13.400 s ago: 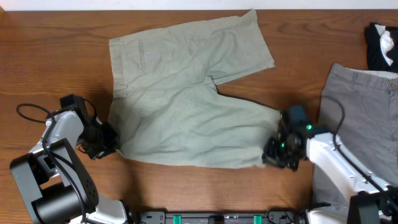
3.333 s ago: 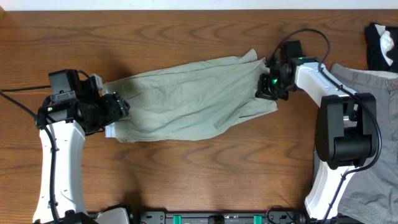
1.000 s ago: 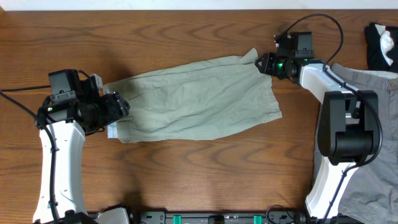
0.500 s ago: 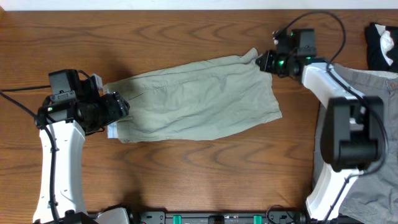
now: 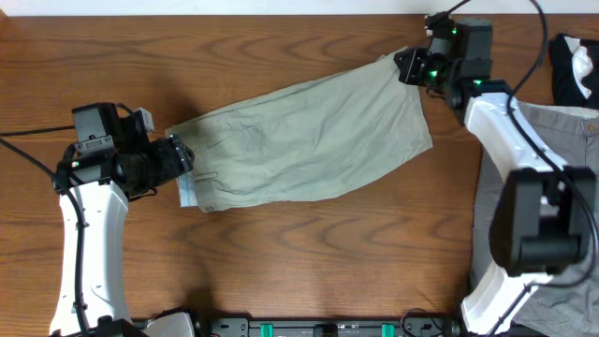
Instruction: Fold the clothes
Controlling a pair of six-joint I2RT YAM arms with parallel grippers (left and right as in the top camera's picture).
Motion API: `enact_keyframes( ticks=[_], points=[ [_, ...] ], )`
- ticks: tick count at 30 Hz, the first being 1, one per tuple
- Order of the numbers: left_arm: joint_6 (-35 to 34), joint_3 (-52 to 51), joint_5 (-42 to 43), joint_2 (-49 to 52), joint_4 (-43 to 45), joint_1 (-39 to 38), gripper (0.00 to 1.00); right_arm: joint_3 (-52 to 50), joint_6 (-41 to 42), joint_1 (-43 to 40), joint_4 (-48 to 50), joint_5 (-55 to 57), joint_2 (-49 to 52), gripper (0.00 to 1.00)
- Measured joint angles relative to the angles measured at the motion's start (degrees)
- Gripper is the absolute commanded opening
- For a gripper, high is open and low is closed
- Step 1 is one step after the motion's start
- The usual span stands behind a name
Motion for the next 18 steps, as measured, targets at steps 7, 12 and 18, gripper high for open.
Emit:
enact_keyframes(
  ticks=[7, 12, 18],
  points=[
    [4.0, 0.0, 0.0, 0.6, 1.0, 0.0, 0.93, 0.0, 2.2, 0.0, 1.1, 0.3, 7.7, 0.45],
    [5.9, 0.0, 0.2, 6.4, 7.9, 0.0, 0.82, -0.1, 2.0, 0.0, -2.4, -1.2, 8.2, 0.46],
    [7.1, 0.0, 1.6, 17.9, 17.4, 0.0, 0.64, -0.1, 1.3, 0.0, -7.3, -4.1, 8.2, 0.41]
  ],
)
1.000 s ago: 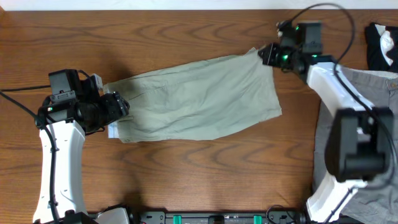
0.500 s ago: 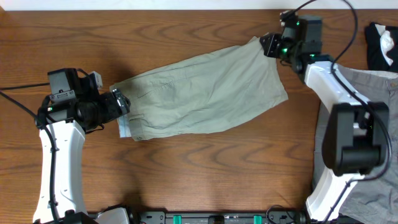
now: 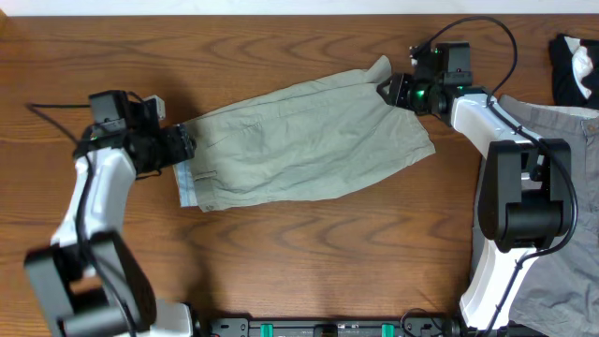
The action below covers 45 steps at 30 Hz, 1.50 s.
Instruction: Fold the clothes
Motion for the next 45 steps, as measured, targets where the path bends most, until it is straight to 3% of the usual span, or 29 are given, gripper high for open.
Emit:
enact_keyframes(
  ticks=[5, 9, 12, 16, 22, 35, 40, 45],
  points=[
    [0.2, 0.0, 0.6, 7.5, 5.7, 0.0, 0.63, 0.0, -1.3, 0.0, -4.9, -1.2, 0.0, 0.38],
    [0.0, -0.1, 1.0, 9.5, 9.7, 0.0, 0.49, 0.0, -2.8, 0.0, -8.4, -1.2, 0.0, 0.34],
    [0.1, -0.1, 2.4, 9.9, 12.4, 0.0, 0.34, 0.0, -3.6, 0.0, -10.4, -0.3, 0.0, 0.31],
    [0.3, -0.1, 4.4, 10.5, 14.1, 0.0, 0.06, 0.0, -4.0, 0.0, -11.9, 1.5, 0.0, 0.27],
    [0.8, -0.1, 4.8, 11.0, 14.1, 0.3, 0.06, 0.0, -4.2, 0.0, -14.4, 5.9, 0.0, 0.21],
    [-8.7, -0.1, 4.4, 11.0, 14.6, 8.3, 0.06, 0.7, -3.3, 0.1, -22.7, 14.9, 0.0, 0.06],
    [-9.5, -0.1, 4.3, 11.0, 14.8, 8.3, 0.08, 0.9, -3.2, 0.1, -23.7, 15.5, 0.0, 0.1],
    [-9.6, -0.1, 3.2, 10.8, 13.6, 8.6, 0.26, 1.1, -7.6, 0.0, -24.0, 14.1, -0.3, 0.18]
  ],
)
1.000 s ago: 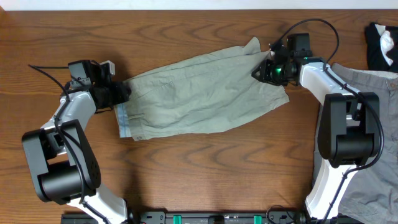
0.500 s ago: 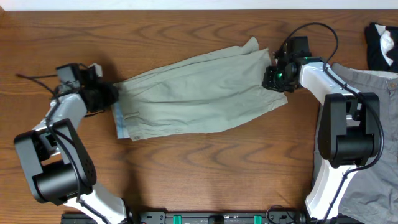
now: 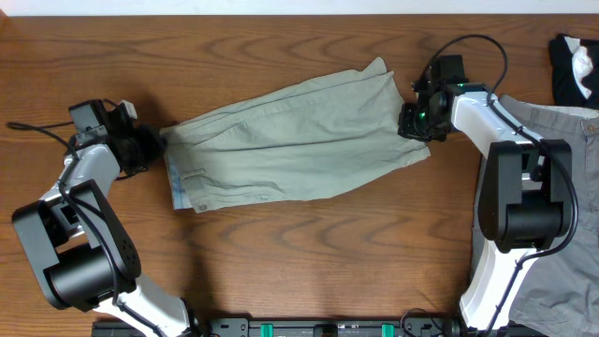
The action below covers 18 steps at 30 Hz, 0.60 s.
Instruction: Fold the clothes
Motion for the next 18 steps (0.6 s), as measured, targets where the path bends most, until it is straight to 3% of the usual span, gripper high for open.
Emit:
enact_keyframes(
  ticks=[3, 5, 6, 8, 9, 11, 18],
  points=[
    [0.0, 0.0, -0.7, -2.0, -3.5, 0.4, 0.48, 0.0, -2.3, -0.4, 0.1, -1.9, -1.0, 0.2],
    [-0.2, 0.0, -0.5, -5.1, -5.9, 0.5, 0.49, 0.0, -3.2, -0.8, 1.2, -3.9, -2.5, 0.2],
    [-0.5, 0.0, 0.2, -7.3, -7.6, 0.5, 0.42, 0.0, -3.7, -1.0, 2.3, -5.3, -3.9, 0.19],
    [-0.2, 0.1, 2.2, -11.4, -10.7, 0.3, 0.15, 0.3, -4.1, -1.1, 3.7, -7.7, -6.5, 0.14],
    [0.0, 0.1, 2.9, -12.4, -11.4, 0.2, 0.1, 0.5, -4.3, -1.1, 3.9, -8.3, -7.0, 0.13],
    [1.0, 0.3, 5.0, -14.4, -13.8, -1.1, 0.06, 1.2, -4.6, -0.4, 4.3, -9.6, -7.7, 0.11],
    [9.7, 0.4, 6.1, -12.6, -18.4, -15.1, 0.06, 1.6, -5.7, 6.7, 4.8, -12.1, -3.8, 0.08]
  ],
)
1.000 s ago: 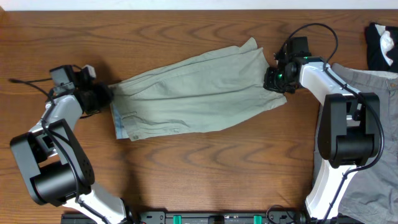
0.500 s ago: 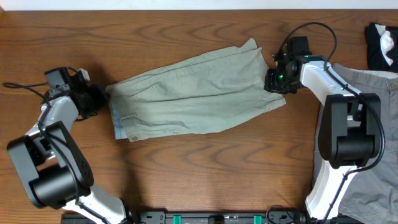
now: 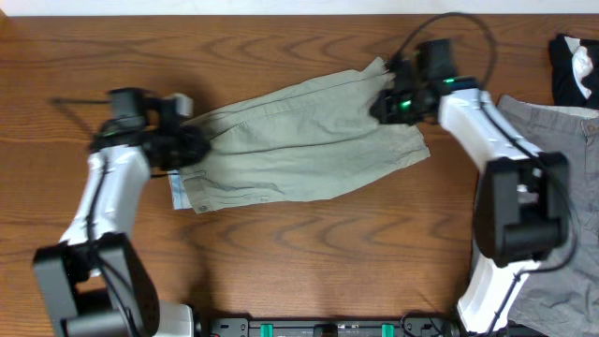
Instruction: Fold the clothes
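Pale olive shorts (image 3: 299, 150) lie spread across the wooden table, waistband at the left and leg hems at the right. My left gripper (image 3: 192, 147) is over the upper left corner of the waistband, where the cloth is bunched toward it; it looks shut on the shorts. At the right end my right gripper (image 3: 384, 103) sits over the cloth just inside the hem. Its fingers are hidden under the wrist, so their state does not show. The lower left corner, with a light blue lining (image 3: 180, 192), lies flat.
A grey garment (image 3: 552, 140) lies at the right edge under the right arm. A black and white piece of clothing (image 3: 573, 70) sits in the far right corner. The table's back edge (image 3: 281, 11) runs along the top.
My left gripper went from just off the waistband's left edge to over its upper corner, drawing that corner rightward. The right gripper shifted up and left from the hem's edge onto the cloth.
First both grippers were at the shorts' ends, left at the waistband, right at the top hem corner. Then they were closer in on the same ends. Later the shorts lay stretched longer and flatter, grippers at the edges. Now both are in over the cloth.
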Controlling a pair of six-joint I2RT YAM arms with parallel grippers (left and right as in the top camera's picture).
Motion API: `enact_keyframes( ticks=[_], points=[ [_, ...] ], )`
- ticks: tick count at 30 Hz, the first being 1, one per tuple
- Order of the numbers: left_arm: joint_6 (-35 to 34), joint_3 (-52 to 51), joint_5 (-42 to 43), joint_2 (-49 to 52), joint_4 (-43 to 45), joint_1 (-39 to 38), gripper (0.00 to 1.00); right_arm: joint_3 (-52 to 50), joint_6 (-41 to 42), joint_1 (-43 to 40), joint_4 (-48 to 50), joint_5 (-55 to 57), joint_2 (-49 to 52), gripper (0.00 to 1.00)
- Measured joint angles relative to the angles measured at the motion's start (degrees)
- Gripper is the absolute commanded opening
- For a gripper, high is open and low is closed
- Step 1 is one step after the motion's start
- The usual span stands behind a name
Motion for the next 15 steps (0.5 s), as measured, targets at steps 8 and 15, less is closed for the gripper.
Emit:
enact_keyframes(
  ticks=[8, 15],
  points=[
    [3.1, -0.4, -8.0, 9.9, -4.7, -8.8, 0.06, 0.0, 2.0, 4.7, 4.8, 2.6, 7.7, 0.1],
    [2.6, 0.1, -12.4, 13.4, -8.1, -9.1, 0.06, 0.9, 11.4, 2.3, 13.8, 3.8, 10.4, 0.08]
  ],
)
